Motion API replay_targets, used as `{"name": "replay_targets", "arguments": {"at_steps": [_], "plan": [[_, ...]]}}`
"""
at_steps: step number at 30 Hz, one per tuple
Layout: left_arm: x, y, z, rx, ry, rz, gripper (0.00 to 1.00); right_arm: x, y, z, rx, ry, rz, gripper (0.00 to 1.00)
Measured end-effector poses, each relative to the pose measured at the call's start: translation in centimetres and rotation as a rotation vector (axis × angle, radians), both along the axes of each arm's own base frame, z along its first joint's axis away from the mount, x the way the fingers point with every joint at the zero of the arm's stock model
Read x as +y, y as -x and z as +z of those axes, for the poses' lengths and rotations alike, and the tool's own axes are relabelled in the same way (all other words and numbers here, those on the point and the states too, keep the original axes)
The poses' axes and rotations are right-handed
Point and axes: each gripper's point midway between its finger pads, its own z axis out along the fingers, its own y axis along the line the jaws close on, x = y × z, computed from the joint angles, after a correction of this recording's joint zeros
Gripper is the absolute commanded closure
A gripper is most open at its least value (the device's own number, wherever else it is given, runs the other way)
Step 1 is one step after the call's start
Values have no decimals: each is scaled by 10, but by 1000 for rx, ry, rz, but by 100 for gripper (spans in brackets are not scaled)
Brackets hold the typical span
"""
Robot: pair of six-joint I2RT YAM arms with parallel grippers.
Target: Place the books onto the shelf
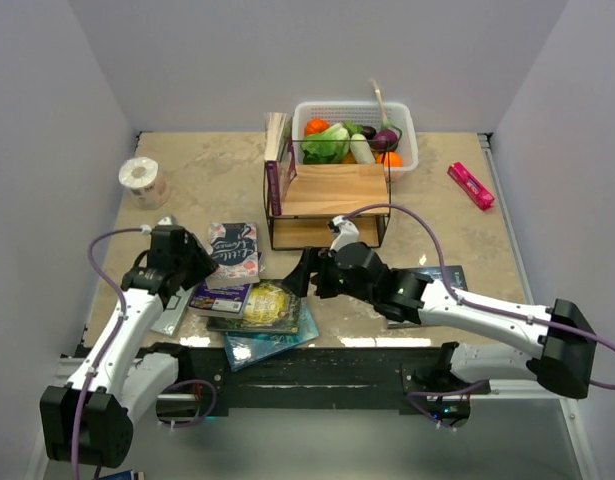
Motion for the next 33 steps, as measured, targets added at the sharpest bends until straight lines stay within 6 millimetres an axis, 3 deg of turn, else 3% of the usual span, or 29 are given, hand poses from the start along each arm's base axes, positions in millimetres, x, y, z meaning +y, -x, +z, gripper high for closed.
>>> {"name": "replay_targets", "arguments": {"at_steps": [3,6,13,17,23,28,33], "plan": [[-9,16,-21,48,59,-5,49,23,1,4,37,-119,21,14],[-12,12,-18,24,80,-5,50,41,3,-5,93,-192,32,14],[-4,7,-16,1,44,23,51,80,-1,-56,263,-206,29,15],[2,2,-11,-16,14,41,51,90,-13,-68,308,-215,-12,15],[8,-1,-12,-12,-24,41,51,98,-47,-83,346,-238,-92,18],[9,-3,-14,-8,-37,32,51,110,-67,-98,375,-255,-122,27],[9,-4,-16,-5,-43,24,51,117,-72,-105,389,-285,-126,51]]}}
